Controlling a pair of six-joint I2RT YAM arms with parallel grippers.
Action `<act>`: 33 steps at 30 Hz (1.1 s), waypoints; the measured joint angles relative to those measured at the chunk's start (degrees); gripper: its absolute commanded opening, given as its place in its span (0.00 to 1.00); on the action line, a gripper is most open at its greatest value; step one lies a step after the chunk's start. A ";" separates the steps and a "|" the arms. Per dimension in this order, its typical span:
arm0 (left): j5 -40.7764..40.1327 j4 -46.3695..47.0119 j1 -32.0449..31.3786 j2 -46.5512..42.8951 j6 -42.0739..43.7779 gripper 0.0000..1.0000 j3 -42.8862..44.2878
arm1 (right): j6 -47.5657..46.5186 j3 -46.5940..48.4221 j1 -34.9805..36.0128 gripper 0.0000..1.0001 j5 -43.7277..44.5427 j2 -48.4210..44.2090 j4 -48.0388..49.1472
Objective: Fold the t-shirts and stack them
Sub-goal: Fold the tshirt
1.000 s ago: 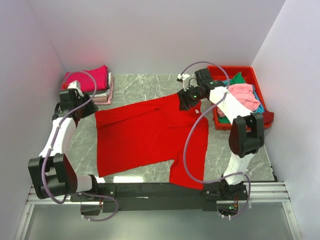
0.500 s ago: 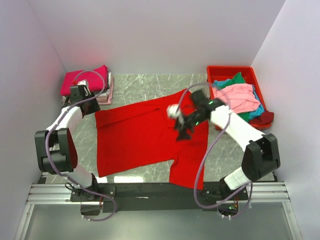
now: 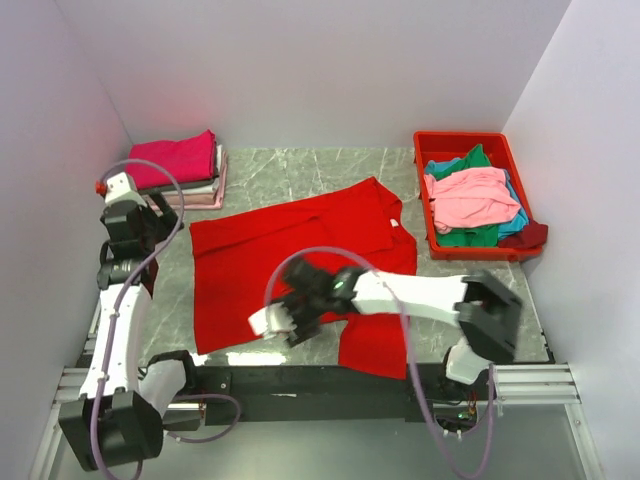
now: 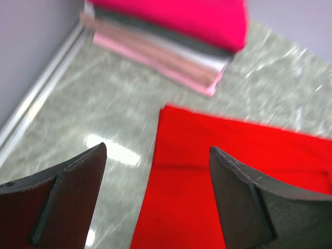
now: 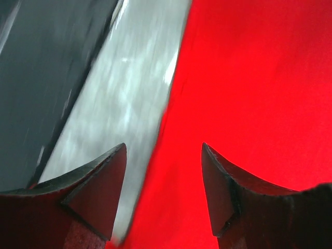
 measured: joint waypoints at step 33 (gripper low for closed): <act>-3.45 -3.89 -1.42 -12.13 -0.87 0.85 -5.49 | 13.88 15.76 14.19 0.00 15.15 25.77 16.65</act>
